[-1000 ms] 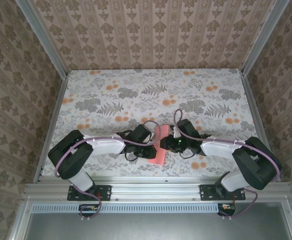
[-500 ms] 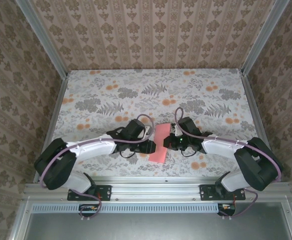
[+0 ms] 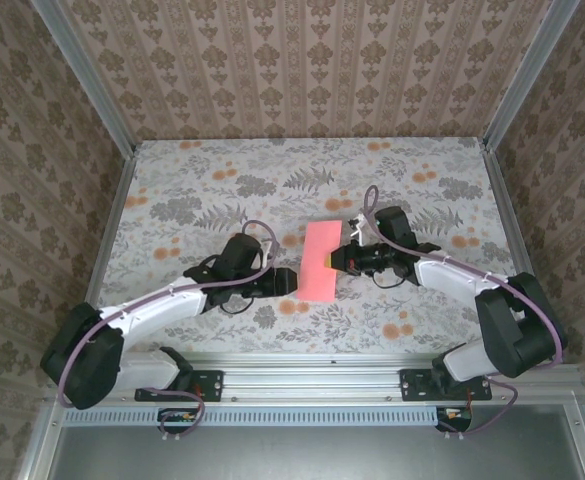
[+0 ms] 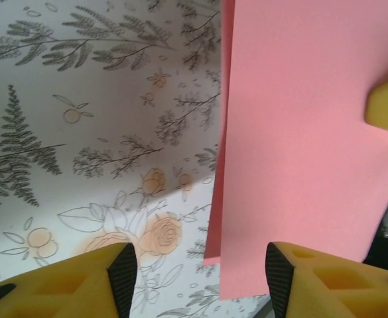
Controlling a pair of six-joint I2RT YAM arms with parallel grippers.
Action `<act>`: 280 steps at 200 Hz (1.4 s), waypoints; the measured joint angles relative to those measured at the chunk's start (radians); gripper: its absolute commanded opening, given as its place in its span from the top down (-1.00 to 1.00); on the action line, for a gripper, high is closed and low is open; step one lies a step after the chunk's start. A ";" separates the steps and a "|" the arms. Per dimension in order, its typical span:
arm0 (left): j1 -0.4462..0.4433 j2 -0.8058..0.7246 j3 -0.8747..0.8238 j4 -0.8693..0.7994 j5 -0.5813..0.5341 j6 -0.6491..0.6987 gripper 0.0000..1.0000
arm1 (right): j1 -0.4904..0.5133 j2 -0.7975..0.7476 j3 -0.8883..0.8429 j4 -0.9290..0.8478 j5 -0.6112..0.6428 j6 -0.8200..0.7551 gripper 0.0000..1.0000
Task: Fold a paper plane with a square sheet of paper (pick it up from the middle)
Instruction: Fold the triangle a second time at the center of the table.
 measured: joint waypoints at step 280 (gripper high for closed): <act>-0.001 0.032 -0.017 0.189 0.132 -0.166 -0.14 | -0.050 0.071 0.007 0.118 -0.105 0.055 0.93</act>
